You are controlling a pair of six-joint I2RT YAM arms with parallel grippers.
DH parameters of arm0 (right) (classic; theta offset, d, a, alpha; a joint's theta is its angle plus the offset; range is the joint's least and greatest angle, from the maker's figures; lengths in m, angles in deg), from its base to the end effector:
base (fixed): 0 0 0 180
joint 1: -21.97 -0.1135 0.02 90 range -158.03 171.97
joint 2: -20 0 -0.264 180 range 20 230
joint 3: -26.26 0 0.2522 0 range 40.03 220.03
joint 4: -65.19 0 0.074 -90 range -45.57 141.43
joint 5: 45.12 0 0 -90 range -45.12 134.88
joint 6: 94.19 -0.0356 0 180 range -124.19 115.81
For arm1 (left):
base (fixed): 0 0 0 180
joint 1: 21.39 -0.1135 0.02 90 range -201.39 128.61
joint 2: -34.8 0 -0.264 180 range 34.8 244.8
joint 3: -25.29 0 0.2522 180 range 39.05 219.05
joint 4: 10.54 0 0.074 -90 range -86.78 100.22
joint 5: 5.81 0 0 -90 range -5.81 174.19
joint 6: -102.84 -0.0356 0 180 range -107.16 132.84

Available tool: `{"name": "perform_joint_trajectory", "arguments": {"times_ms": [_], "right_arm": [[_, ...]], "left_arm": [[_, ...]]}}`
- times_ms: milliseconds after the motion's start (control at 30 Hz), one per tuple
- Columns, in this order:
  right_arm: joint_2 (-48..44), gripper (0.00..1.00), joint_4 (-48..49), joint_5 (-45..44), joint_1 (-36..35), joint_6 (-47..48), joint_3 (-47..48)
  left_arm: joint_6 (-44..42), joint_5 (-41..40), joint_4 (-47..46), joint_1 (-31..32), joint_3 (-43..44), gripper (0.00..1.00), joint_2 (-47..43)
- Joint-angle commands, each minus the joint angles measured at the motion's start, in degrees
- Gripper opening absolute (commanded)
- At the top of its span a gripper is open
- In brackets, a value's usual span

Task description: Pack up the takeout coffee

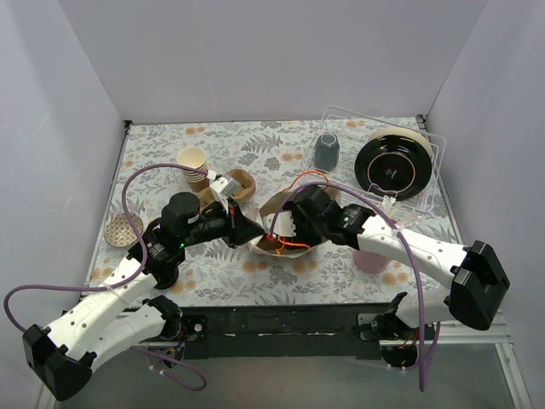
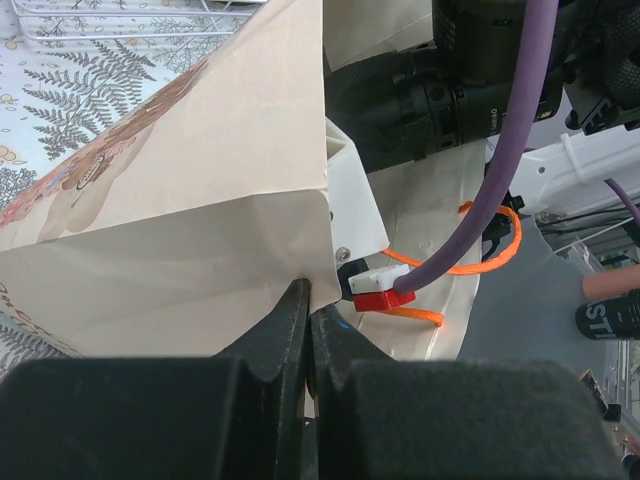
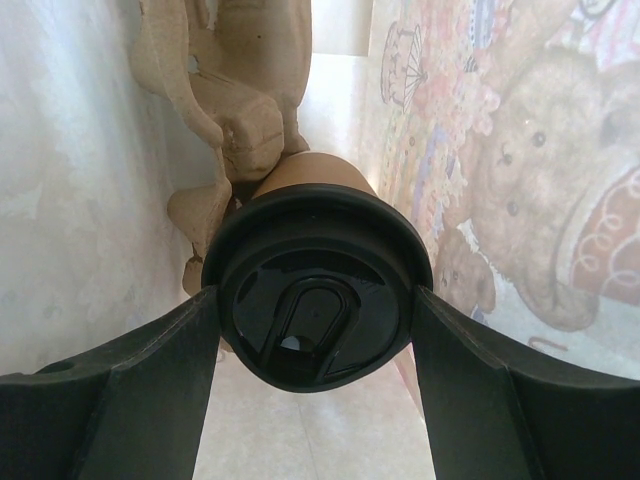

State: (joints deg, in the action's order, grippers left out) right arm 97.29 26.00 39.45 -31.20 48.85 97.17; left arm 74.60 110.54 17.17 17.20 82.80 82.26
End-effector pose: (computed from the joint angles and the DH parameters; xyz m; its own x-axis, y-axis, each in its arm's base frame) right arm 0.1760 0.2294 0.2649 0.3476 -0.8629 -0.3669 -0.7973 -0.0660 -0.6000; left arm 0.1392 -0.1313 0.3199 -0.8958 -0.2951 -0.3322 0.2120 0.3733 -0.9032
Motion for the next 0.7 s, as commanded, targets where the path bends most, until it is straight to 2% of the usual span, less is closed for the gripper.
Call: {"name": "perform_joint_trajectory", "arguments": {"times_ms": [0, 200, 433, 667], "right_arm": [[1.0, 0.38, 1.8, -1.0, -1.1, -1.4, -1.9], [-0.5, 0.36, 8.2, -4.0, -1.9, -0.5, -6.9], [-0.8, 0.36, 15.5, -12.6, -2.5, -2.0, -9.9], [-1.0, 0.36, 16.6, -14.4, -2.7, -6.6, -9.9]], "left_arm": [[-1.8, 0.3, -0.1, 0.3, 0.7, 0.00, -0.4], [-5.8, -3.3, -0.6, 0.3, -1.2, 0.00, -0.3], [-8.8, -6.0, -1.1, 0.3, -2.8, 0.00, 0.1], [-7.9, -6.0, -3.0, 0.3, -3.8, 0.00, 0.3]]}}
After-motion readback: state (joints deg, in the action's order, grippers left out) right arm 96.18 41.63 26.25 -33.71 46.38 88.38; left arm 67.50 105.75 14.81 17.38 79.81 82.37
